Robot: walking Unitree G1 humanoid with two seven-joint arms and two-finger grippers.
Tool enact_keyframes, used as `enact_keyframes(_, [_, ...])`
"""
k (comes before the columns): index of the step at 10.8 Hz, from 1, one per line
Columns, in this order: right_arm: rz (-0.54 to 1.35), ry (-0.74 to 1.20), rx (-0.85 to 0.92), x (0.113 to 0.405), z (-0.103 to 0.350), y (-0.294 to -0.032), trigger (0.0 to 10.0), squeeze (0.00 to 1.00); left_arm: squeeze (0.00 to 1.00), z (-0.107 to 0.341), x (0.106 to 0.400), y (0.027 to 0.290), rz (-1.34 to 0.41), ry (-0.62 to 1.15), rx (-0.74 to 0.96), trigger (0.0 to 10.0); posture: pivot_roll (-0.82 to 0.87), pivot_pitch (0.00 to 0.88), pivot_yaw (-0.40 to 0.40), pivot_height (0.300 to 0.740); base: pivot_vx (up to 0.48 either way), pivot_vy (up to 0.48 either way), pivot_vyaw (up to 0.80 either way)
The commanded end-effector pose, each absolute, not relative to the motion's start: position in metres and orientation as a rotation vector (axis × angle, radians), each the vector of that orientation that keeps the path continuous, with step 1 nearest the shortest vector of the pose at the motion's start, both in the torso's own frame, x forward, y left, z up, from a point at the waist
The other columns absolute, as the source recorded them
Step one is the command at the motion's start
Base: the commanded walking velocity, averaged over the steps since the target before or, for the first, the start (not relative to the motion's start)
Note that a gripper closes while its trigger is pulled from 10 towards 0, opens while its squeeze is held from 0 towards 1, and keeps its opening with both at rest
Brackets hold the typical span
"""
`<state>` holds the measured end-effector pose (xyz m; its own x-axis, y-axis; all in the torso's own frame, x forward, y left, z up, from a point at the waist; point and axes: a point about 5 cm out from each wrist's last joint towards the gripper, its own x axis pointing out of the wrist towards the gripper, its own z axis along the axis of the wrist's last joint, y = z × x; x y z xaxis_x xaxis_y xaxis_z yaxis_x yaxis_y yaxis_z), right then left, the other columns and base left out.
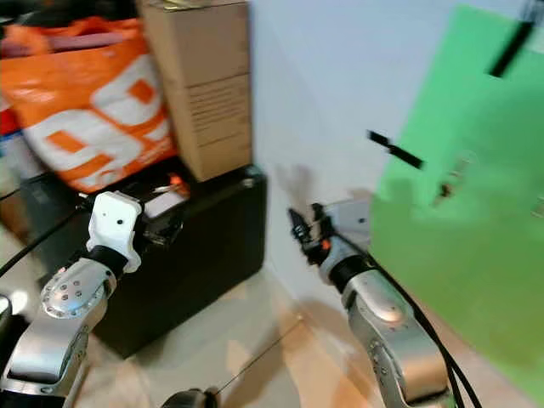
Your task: Hang keys on a hook
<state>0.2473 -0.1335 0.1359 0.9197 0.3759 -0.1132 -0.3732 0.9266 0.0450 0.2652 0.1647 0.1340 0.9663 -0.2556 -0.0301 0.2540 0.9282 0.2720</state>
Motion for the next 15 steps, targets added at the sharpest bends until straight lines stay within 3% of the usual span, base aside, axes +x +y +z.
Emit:
enact_keyframes(1, [0.362,0.127,0.001,0.2535,0.1344,-0.1363,10.0,0.0,0.0,0.1327,0.2658,0.1663,-0.244,-0.005,0.283,10.0,-0.06,0.0,-0.008,0.74,0.247,0.0,0.8])
enact_keyframes(5, [0.332,0.12,0.013,0.2586,0.1343,-0.1391,10.0,0.0,0.0,0.131,0.2649,0.1646,-0.258,0.009,0.269,10.0,-0.06,0.0,-0.011,0.74,0.277,0.0,0.8])
enact_keyframes(15, [0.329,0.147,-0.029,0.258,0.1278,-0.1388,10.0,0.0,0.0,0.1281,0.263,0.1686,-0.291,0.034,0.267,10.0,-0.05,0.0,-0.003,0.74,0.294,0.0,0.0])
